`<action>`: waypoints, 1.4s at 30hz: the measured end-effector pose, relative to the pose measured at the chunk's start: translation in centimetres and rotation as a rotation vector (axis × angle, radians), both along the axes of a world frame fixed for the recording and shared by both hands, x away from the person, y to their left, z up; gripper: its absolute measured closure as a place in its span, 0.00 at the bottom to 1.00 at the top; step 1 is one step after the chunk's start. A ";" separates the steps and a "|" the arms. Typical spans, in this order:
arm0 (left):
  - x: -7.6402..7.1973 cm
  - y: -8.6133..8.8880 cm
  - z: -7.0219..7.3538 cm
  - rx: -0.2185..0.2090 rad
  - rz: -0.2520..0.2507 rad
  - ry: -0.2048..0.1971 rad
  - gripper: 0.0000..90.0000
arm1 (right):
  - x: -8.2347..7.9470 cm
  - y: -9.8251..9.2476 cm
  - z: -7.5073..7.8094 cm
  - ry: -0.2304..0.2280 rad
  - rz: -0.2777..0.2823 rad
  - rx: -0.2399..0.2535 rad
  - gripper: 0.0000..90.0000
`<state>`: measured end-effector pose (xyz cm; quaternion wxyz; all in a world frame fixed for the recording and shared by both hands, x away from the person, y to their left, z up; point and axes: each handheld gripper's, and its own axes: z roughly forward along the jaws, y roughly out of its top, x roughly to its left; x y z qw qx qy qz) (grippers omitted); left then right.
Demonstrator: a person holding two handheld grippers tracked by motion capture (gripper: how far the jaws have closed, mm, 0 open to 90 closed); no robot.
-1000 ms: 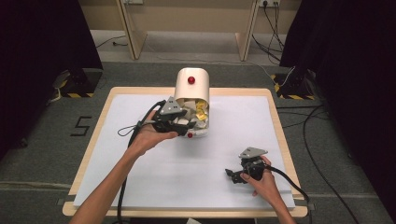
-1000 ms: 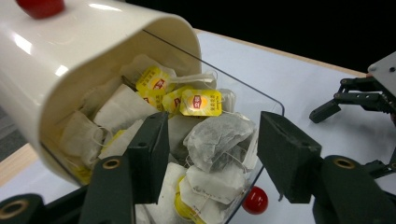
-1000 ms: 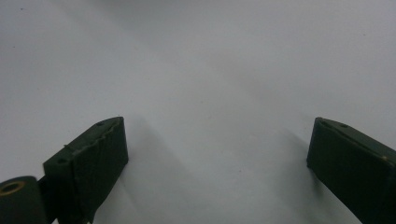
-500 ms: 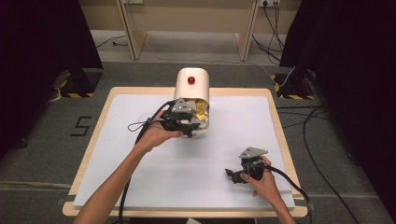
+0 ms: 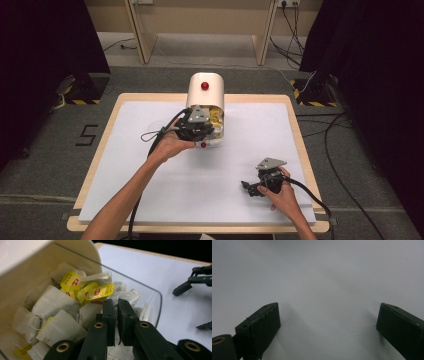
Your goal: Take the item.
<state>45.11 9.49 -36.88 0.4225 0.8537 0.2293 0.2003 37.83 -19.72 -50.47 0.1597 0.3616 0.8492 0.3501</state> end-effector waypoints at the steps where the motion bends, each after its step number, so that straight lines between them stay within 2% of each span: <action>1: -0.2 0.3 0.4 -0.011 -0.007 -0.012 0.94 | 0.0 0.0 0.0 0.001 -0.001 0.000 0.06; 2: -0.2 0.3 0.4 -0.011 -0.007 -0.012 0.94 | 0.0 0.0 0.0 0.001 -0.001 0.000 0.06; 3: -0.4 0.7 0.8 -0.038 -0.006 -0.018 0.94 | 0.0 0.0 0.0 0.000 -0.001 0.000 0.06; 10: -0.6 1.7 2.0 -0.092 -0.001 -0.035 0.94 | 0.0 0.0 0.0 0.005 -0.006 0.002 0.06; 12: -0.8 2.2 2.8 -0.124 0.003 -0.044 0.94 | 0.0 0.0 0.0 0.001 0.000 0.001 0.06; 22: -1.7 3.6 5.4 -0.182 0.009 -0.093 0.94 | 0.0 0.0 0.0 -0.001 0.000 -0.001 0.06; 23: -1.9 4.1 5.9 -0.204 0.011 -0.103 0.94 | 0.0 0.0 0.0 0.001 0.000 0.000 0.06; 25: -2.2 4.8 6.4 -0.216 0.017 -0.112 0.94 | 0.0 0.0 0.0 0.000 0.000 0.000 0.06; 29: -2.5 5.7 6.7 -0.235 0.020 -0.111 0.94 | 0.0 0.0 0.0 0.000 0.000 0.000 0.06; 33: -2.9 7.7 6.7 -0.266 0.033 -0.098 0.94 | 0.0 0.0 0.0 0.000 0.000 -0.001 0.06; 42: -3.0 10.8 5.8 -0.271 0.096 -0.099 0.94 | 0.0 0.0 0.0 0.001 0.000 0.000 0.06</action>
